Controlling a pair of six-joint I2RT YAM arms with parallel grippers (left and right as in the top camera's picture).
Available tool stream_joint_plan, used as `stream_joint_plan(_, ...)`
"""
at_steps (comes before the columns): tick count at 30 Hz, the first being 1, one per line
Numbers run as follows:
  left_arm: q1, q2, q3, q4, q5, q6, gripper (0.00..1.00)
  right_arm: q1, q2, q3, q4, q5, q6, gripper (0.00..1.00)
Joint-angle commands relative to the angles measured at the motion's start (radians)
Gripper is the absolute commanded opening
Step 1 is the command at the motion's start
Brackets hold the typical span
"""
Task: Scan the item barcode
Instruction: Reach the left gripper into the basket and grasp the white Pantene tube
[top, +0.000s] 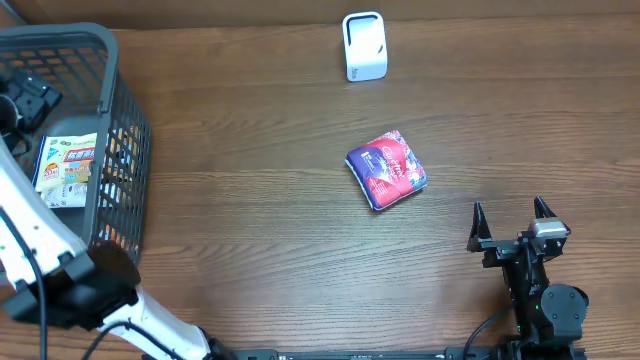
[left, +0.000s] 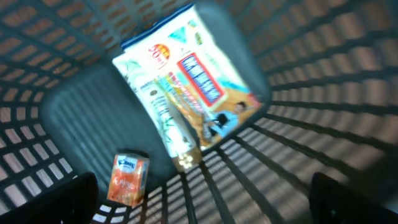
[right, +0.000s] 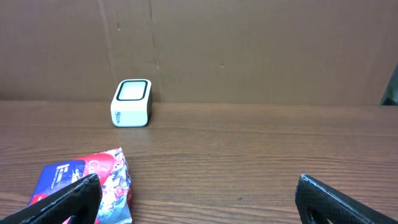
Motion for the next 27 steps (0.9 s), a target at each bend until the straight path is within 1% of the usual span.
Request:
stream_joint_plan(1,0.006,0.075,-0.012,-0.004,-0.078,-0.053,1.0,-0.003,-0.009,-0.01,0.007,0.013,-0.004,1.0)
stream_joint_plan(5,0.007,0.152,-0.016,-0.029,-0.076,-0.092,1.0,-0.003,-0.009,-0.01,0.007,0.013,-0.004,1.0)
stream_joint_plan(15,0.013,0.301,-0.016,-0.076,-0.078,-0.091,1.0,-0.003,-0.009,-0.01,0.007,0.013,-0.004,1.0)
stream_joint_plan(27,0.045,0.319,-0.024,-0.095,-0.106,-0.095,1.0,-0.003,-0.009,-0.01,0.007,0.013,-0.004,1.0)
